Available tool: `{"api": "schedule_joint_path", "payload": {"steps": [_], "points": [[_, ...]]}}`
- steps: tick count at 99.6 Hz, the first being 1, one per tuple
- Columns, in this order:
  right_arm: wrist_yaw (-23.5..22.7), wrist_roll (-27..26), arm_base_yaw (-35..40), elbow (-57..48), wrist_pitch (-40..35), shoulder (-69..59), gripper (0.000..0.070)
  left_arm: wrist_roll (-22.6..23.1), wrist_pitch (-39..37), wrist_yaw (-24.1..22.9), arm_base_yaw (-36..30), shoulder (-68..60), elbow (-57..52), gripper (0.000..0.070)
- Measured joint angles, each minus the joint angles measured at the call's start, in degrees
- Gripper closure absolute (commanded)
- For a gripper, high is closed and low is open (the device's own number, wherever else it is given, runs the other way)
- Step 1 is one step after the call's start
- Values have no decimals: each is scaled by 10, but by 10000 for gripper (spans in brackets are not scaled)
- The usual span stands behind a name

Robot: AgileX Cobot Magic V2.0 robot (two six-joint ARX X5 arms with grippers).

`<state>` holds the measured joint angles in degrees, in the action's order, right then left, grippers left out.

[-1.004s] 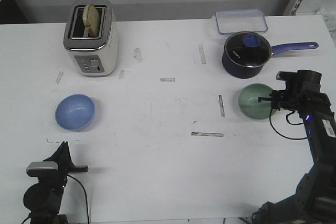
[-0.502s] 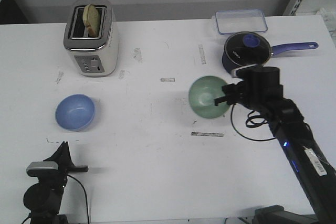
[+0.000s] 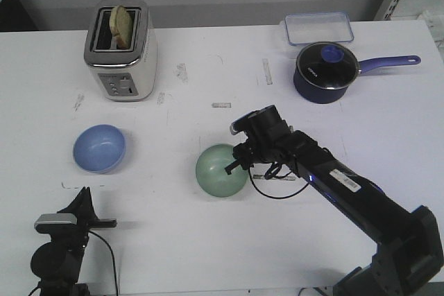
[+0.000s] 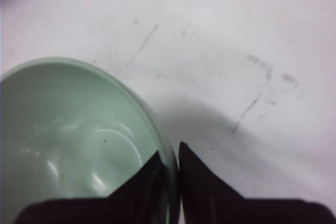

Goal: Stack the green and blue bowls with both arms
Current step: 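Slide the green bowl with the right gripper toward the table center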

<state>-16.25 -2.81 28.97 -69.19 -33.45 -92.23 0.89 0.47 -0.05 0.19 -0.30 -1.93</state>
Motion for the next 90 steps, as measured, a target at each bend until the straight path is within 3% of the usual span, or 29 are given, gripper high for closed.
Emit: {"api": "schedule_joint_path", "payload": {"steps": [43, 49, 61, 65, 90], "points": [[-1, 9, -1, 0, 10, -48, 679, 0, 0, 0, 0, 0, 0, 699], [-2, 9, -1, 0, 10, -48, 606, 0, 0, 0, 0, 0, 0, 699], [-2, 11, -1, 0, 12, -48, 310, 0, 0, 0, 0, 0, 0, 699], [-2, 11, -1, 0, 12, -48, 252, 0, 0, 0, 0, 0, 0, 699], [-2, 11, -2, -9, 10, -38, 240, 0, 0, 0, 0, 0, 0, 699]]}}
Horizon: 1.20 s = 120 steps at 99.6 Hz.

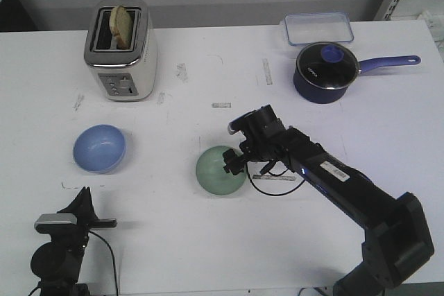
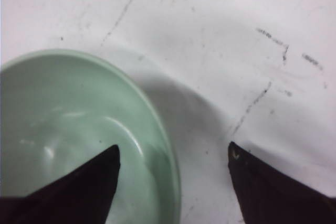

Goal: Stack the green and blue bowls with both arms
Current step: 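Slide the green bowl with the right gripper toward the table center, then release the green bowl and retract the right gripper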

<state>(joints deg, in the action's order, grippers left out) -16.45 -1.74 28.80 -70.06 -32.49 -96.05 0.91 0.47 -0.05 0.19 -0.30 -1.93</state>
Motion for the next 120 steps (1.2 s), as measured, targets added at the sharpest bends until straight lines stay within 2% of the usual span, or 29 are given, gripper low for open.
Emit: {"api": "schedule_joint_path", "payload": {"steps": [7, 11, 16, 21, 27, 34, 52, 59, 71, 93, 120], "points": [[0, 0, -5, -9, 1, 21, 244, 0, 0, 0, 0, 0, 0, 699], [0, 0, -9, -14, 5, 37, 271, 0, 0, 0, 0, 0, 0, 699], [1, 0, -14, -16, 16, 62, 350, 0, 0, 0, 0, 0, 0, 699], [3, 0, -23, -17, 18, 88, 481, 0, 0, 0, 0, 0, 0, 699], [16, 0, -37, -19, 17, 117, 607, 0, 0, 0, 0, 0, 0, 699], [41, 0, -59, -19, 6, 147, 700, 0, 0, 0, 0, 0, 0, 699], [137, 5, -125, -19, -37, 215, 700, 0, 0, 0, 0, 0, 0, 699], [162, 9, -158, -7, -34, 241, 700, 0, 0, 0, 0, 0, 0, 699], [165, 14, -213, 53, -24, 291, 700, 0, 0, 0, 0, 0, 0, 699], [165, 26, -281, 223, 30, 401, 700, 0, 0, 0, 0, 0, 0, 699], [165, 28, -299, 362, 89, 541, 700, -2, 0, 0, 0, 0, 0, 699]]}}
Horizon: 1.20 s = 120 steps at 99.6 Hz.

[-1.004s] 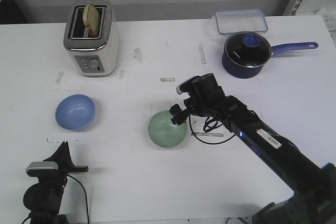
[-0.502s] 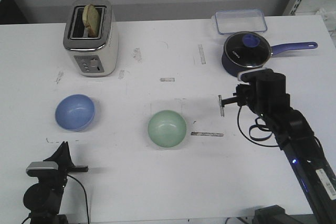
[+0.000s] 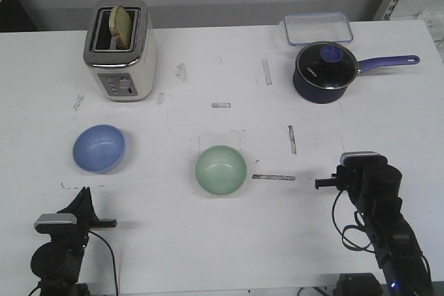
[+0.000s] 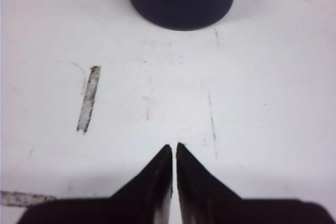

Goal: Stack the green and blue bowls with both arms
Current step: 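Release the green bowl and retract the right gripper, then reach the left gripper to the light blue bowl and grasp its rim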

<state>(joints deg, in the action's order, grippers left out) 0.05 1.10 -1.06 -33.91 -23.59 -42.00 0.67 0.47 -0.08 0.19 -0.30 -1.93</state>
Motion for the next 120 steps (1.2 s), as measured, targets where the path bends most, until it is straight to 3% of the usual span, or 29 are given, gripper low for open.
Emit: {"api": "schedule_joint_path", "payload": {"steps": [32, 50, 83, 88, 98, 102, 120], "points": [[0, 7, 0, 11, 32, 59, 700, -7, 5, -16, 0, -2, -38, 699], [0, 7, 0, 11, 33, 59, 700, -9, 0, -61, 0, -39, -163, 699], [0, 9, 0, 11, 33, 59, 700, -2, 107, -61, 0, -284, -452, 691], [0, 10, 0, 11, 33, 59, 700, -1, 116, -61, 2, -321, -487, 630], [0, 11, 0, 11, 33, 59, 700, -1, 123, -61, 11, -390, -535, 358], [0, 11, 0, 11, 33, 59, 700, -1, 124, -61, 16, -415, -547, 291], [0, 14, 0, 11, 33, 59, 700, 0, 150, -59, 46, -527, -562, 251]]}}
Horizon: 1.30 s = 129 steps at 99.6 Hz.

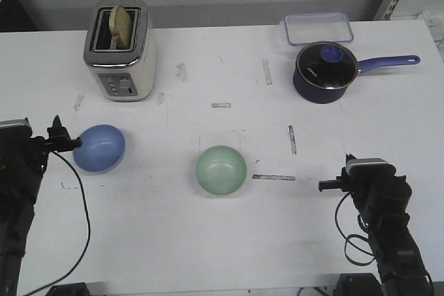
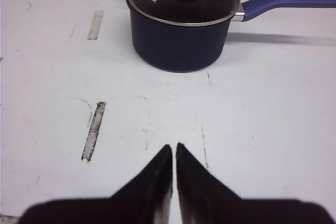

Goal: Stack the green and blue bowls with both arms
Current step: 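Reach the left gripper to the light blue bowl and grasp its rim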

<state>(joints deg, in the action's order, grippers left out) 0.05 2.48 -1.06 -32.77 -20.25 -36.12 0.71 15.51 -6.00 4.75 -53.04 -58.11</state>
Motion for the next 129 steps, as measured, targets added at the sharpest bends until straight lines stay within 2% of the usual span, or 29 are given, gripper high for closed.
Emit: {"api": "schedule_joint_path", "payload": {"steps": [11, 36, 71, 74, 78, 88, 107, 129], "points": [[0, 1, 0, 0, 0, 0, 700, 0, 31, 23, 32, -63, 0, 249], [0, 1, 0, 0, 0, 0, 700, 0, 94, 154, 104, -215, 0, 239], [0, 1, 0, 0, 0, 0, 700, 0, 105, 165, 104, -310, 0, 260], [0, 1, 0, 0, 0, 0, 700, -1, 105, 165, 104, -310, 0, 272], [0, 1, 0, 0, 0, 0, 700, -2, 103, 165, 104, -310, 0, 320], [0, 1, 0, 0, 0, 0, 700, -2, 102, 165, 104, -310, 0, 516], [0, 1, 0, 0, 0, 0, 700, -21, 94, 166, 104, -310, 0, 700], [0, 1, 0, 0, 0, 0, 700, -32, 87, 172, 104, -296, 0, 700]]}}
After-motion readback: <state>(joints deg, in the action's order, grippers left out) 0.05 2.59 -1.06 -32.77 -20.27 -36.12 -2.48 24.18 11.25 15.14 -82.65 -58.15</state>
